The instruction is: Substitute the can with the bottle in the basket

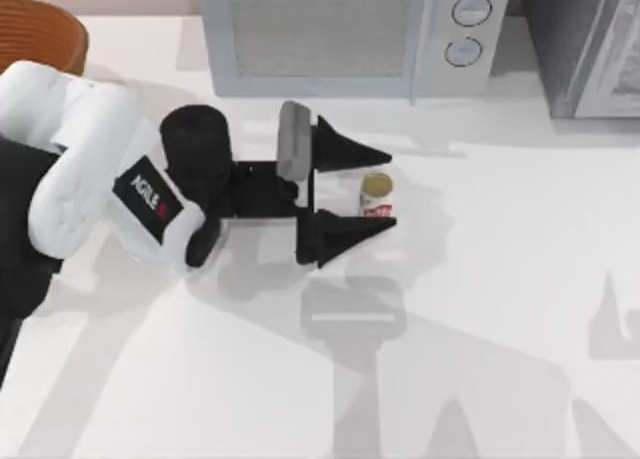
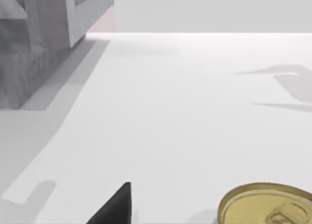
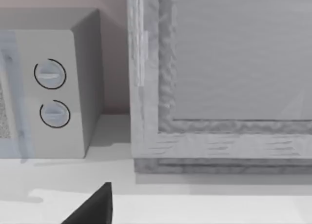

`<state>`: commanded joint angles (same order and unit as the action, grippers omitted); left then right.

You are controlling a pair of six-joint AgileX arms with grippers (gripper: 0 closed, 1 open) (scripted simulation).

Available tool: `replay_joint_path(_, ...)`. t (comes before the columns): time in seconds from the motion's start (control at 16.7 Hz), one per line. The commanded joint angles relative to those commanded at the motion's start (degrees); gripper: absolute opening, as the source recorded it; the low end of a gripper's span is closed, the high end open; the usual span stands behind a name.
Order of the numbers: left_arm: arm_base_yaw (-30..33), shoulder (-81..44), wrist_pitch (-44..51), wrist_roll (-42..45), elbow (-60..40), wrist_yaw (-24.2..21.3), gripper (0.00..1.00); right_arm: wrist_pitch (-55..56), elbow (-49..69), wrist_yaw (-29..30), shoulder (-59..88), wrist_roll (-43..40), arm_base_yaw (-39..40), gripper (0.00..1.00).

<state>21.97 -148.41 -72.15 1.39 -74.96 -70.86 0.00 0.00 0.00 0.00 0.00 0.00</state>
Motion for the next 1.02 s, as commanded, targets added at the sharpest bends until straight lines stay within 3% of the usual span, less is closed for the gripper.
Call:
replay_joint_path(0.54, -0.95, 1.71, 1.35, -0.21, 1.25, 1.28, 1.0, 0.0, 0.0, 0.0, 0.0, 0.0, 0.0, 1.0)
replay_joint_path(0.78, -4.29, 12.29, 8.38, -0.69, 7.71, 7.94, 1.0, 0.0, 0.0, 0.0, 0.0, 0.0, 0.0, 1.0)
replay_joint_path(1.02, -8.53, 32.28, 19.11, -0.68, 17.82, 18.1, 1.0, 0.0, 0.0, 0.0, 0.0, 0.0, 0.0, 1.0)
